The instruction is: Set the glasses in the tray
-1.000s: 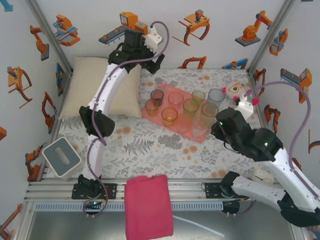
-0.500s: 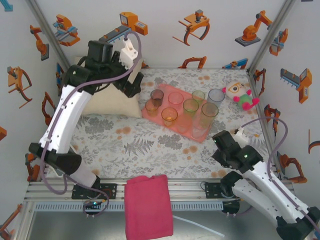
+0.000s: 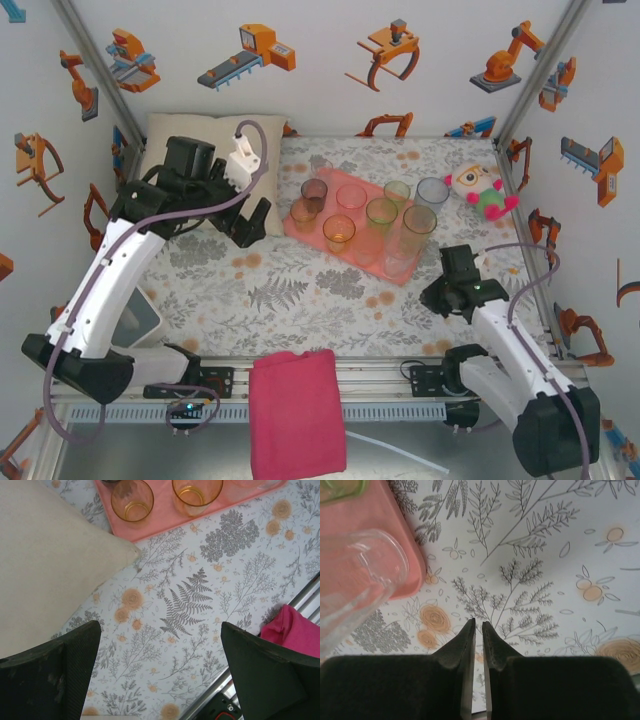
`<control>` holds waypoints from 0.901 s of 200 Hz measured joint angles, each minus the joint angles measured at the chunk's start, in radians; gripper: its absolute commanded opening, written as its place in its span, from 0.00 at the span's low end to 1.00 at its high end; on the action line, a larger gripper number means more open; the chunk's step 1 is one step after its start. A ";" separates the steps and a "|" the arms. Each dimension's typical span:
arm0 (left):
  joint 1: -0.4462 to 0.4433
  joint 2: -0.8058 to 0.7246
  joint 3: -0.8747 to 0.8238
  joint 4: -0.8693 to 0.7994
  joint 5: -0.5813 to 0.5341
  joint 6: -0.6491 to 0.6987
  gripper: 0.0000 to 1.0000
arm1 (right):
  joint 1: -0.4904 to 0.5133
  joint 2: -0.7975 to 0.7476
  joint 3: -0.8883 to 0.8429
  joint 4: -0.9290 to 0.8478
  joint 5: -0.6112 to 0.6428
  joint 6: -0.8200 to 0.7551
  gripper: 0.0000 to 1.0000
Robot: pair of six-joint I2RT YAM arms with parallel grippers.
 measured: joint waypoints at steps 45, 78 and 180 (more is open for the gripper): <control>0.009 -0.046 -0.019 0.000 0.000 -0.025 0.97 | -0.114 0.117 -0.016 0.136 -0.072 -0.031 0.13; 0.020 -0.076 -0.019 -0.006 -0.002 -0.027 0.97 | -0.161 0.216 -0.016 0.233 -0.119 -0.046 0.13; 0.056 -0.084 -0.018 -0.027 -0.011 -0.027 0.97 | -0.195 0.445 0.026 0.467 -0.223 -0.049 0.13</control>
